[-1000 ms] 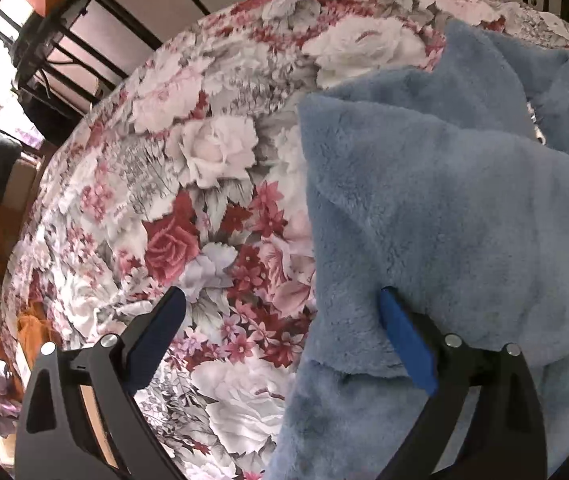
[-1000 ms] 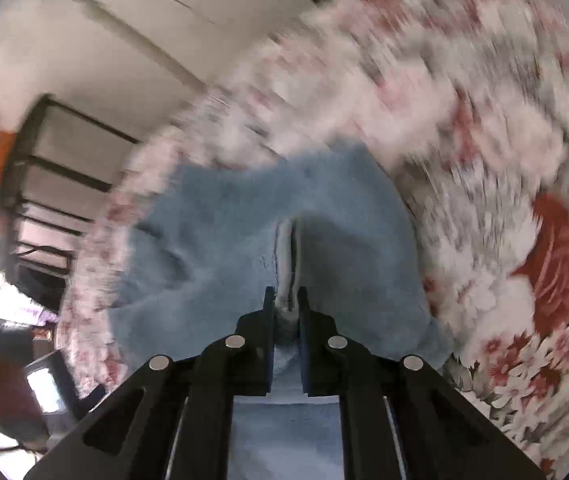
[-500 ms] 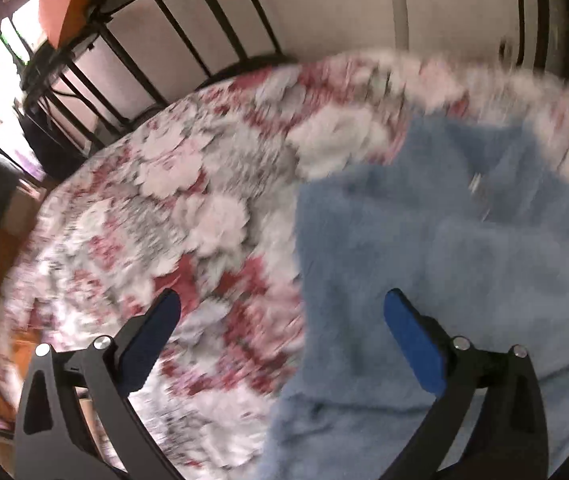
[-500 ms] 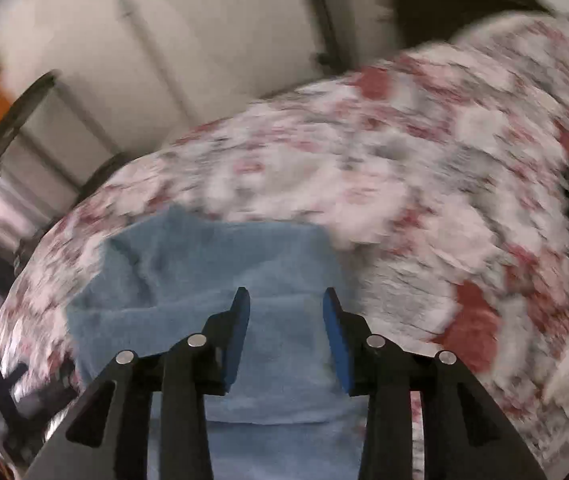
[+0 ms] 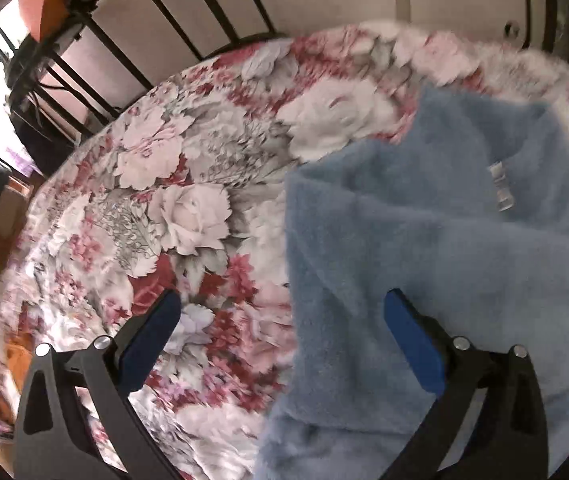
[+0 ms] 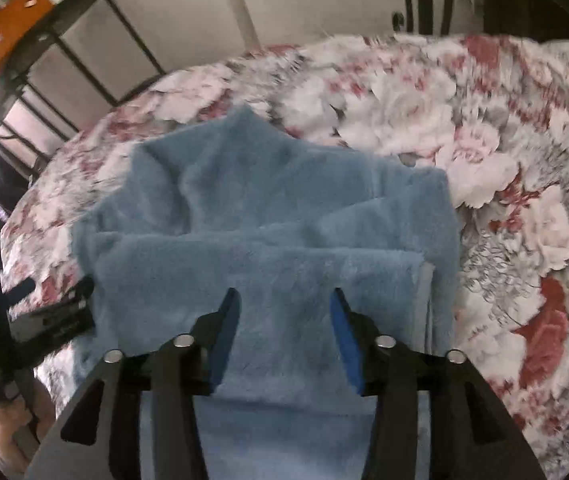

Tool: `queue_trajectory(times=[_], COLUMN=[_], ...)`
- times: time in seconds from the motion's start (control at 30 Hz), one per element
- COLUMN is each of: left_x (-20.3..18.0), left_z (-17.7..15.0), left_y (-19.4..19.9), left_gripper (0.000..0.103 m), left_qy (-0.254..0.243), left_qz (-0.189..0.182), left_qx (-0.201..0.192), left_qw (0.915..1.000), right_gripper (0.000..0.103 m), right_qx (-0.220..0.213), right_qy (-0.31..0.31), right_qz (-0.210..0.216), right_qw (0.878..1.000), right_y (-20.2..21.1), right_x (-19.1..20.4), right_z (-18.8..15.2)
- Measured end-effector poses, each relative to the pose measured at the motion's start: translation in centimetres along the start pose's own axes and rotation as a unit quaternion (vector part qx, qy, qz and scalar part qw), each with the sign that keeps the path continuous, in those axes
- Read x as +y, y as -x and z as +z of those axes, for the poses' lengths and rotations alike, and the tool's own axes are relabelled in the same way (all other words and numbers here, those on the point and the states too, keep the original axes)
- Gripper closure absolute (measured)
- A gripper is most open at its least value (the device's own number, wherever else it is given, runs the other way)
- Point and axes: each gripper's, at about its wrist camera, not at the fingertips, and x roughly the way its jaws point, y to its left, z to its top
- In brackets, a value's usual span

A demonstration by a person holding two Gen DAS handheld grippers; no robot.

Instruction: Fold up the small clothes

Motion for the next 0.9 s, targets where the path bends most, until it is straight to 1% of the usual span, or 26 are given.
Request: queue_trajectory(times=[0.03, 0.07, 0.1, 0.13, 0.17, 0.2, 0.23, 0.3, 0.33, 0.37, 0.4, 0.43, 0.5, 0.53, 0.57, 0.63, 0.7, 0.73, 0.77, 0.8, 0.83, 0.9], left_x=[-0.1, -0.7, -1.7, -2.5, -3.7, -4.1, -4.2, -3.9, -3.6, -3.2, -3.0, -2.7, -2.7, -3.1, -3.1, -2.8, -2.5, -2.2, -1.9, -1.6, -1.5, -2.0], left_z=[-0.1, -0.4, -0.9, -1.4, -2.5, -2.9, -3.1, -1.9, -1.2, -0.3, 0.2, 0.6, 1.0, 0.7, 0.1, -0.1, 0.6, 0.8, 0.8, 0.5, 0.0, -1.5], left_y=[0.3, 0.1, -0.7, -1.9, -3.4, -3.8, -3.3, -1.4, -0.4, 0.6, 0.7, 0.5, -2.0, -3.3, -4.8, -5.1, -3.8, -2.5, -1.8, -1.1, -0.6, -1.2], left_gripper=[0.004, 0.004, 0.004, 0.004, 0.004, 0.004, 0.004, 0.004, 0.004, 0.004, 0.004, 0.004, 0.004, 0.004, 0.004, 0.004, 0.004, 0.004, 0.004, 0.004, 0.004, 0.004], left_qy=[0.002, -0.005, -0.029, -0.052, -0.085, -0.092, -0.091, -0.083, -0.073, -0.057, -0.048, -0.041, -0.04, -0.045, -0.047, -0.03, -0.025, -0.02, -0.016, -0.013, -0.012, -0.022], left_qz=[-0.021, -0.037, -0.023, -0.001, 0.02, 0.025, 0.031, 0.031, 0.024, 0.019, 0.017, 0.012, -0.006, -0.007, -0.018, -0.03, -0.021, -0.015, -0.013, -0.016, -0.028, -0.045], left_qx=[0.005, 0.019, 0.035, 0.047, 0.056, 0.05, 0.041, 0.013, -0.01, -0.036, -0.041, -0.035, 0.008, 0.031, 0.053, 0.052, 0.047, 0.03, 0.02, 0.016, 0.025, 0.066], left_qw=[0.9998, 0.9991, 0.9987, 0.9975, 0.9946, 0.9941, 0.9946, 0.996, 0.997, 0.9975, 0.9979, 0.9985, 0.9991, 0.9985, 0.9974, 0.9977, 0.9984, 0.9992, 0.9996, 0.9997, 0.9992, 0.9966], right_gripper=[0.043, 0.038, 0.037, 0.037, 0.037, 0.038, 0.038, 0.037, 0.037, 0.037, 0.035, 0.034, 0.033, 0.033, 0.033, 0.033, 0.033, 0.033, 0.031, 0.028, 0.026, 0.019], right_qx=[0.014, 0.034, 0.057, 0.08, 0.089, 0.09, 0.082, 0.051, 0.026, 0.009, 0.002, 0.001, 0.03, 0.041, 0.042, 0.038, 0.02, 0.013, 0.012, 0.017, 0.024, 0.059], right_qy=[0.006, 0.013, 0.019, 0.025, 0.026, 0.022, 0.004, -0.013, -0.005, 0.002, 0.003, -0.005, -0.031, -0.032, -0.024, 0.0, -0.005, -0.01, -0.009, -0.004, 0.0, 0.008], right_qz=[-0.003, -0.008, -0.016, -0.021, -0.018, -0.017, -0.014, 0.002, 0.004, -0.005, -0.016, -0.026, -0.029, -0.026, -0.029, -0.046, -0.035, -0.021, -0.015, -0.015, -0.018, -0.029], right_qw=[1.0, 0.999, 0.998, 0.996, 0.995, 0.996, 0.997, 0.999, 1.0, 1.0, 1.0, 1.0, 0.999, 0.998, 0.998, 0.998, 0.999, 1.0, 1.0, 1.0, 1.0, 0.998], right_y=[-0.3, -0.7, -1.7, -3.2, -4.0, -4.3, -3.5, -1.8, -1.1, -0.9, -1.1, -1.8, -3.9, -4.8, -5.1, -4.6, -3.1, -2.0, -1.3, -0.8, -0.8, -1.9], right_x=[0.4, 0.2, 0.1, -0.3, -0.7, -0.8, -1.0, -1.1, -0.9, -0.8, -0.9, -1.4, -2.9, -3.1, -3.1, -2.3, -1.7, -1.7, -1.6, -1.6, -1.6, -1.5], right_z=[-0.6, -1.5, -1.9, -2.4, -2.7, -2.5, -2.0, -1.1, -0.2, 0.5, 1.0, 1.5, 1.6, 1.4, 1.2, 1.1, 1.3, 1.2, 1.0, 0.4, -0.1, -1.9])
